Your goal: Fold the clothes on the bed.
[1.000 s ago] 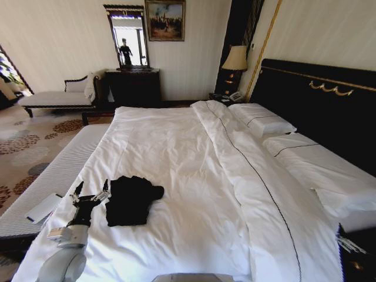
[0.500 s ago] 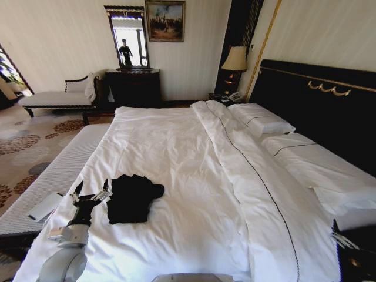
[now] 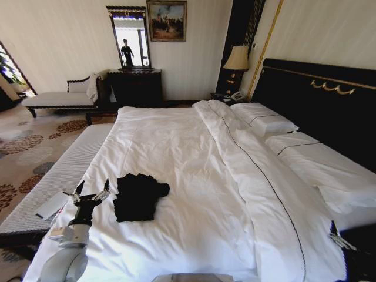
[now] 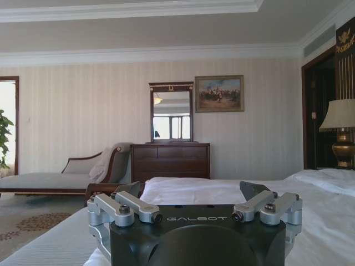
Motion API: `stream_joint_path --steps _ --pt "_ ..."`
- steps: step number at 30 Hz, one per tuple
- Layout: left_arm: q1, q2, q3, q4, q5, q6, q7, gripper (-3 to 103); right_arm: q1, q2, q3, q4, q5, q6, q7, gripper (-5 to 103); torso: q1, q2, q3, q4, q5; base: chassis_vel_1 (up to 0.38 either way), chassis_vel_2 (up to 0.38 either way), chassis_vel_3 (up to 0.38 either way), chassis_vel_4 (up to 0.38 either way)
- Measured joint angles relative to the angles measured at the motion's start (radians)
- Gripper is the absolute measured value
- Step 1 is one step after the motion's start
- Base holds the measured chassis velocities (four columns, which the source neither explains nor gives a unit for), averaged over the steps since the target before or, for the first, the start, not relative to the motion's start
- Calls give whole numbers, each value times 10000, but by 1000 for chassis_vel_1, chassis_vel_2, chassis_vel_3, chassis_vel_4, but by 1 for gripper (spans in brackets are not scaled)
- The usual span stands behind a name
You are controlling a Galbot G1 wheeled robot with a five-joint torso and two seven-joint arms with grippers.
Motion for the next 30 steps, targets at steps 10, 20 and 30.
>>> stream_joint_path --steps 10,20,30 --pt "-16 -9 -68 51 -57 -1 -12 100 118 -27 -69 245 -162 -187 31 100 0 0 1 2 -3 142 150 -143 -146" --pt "-58 -55 -21 138 -38 -8 -9 100 158 50 -177 168 -450 -199 79 100 1 0 2 0 0 5 7 -8 -4" --pt "-126 -78 35 198 3 -10 -9 100 303 139 -262 -41 -483 -226 319 100 0 0 1 0 0 16 15 -14 -14"
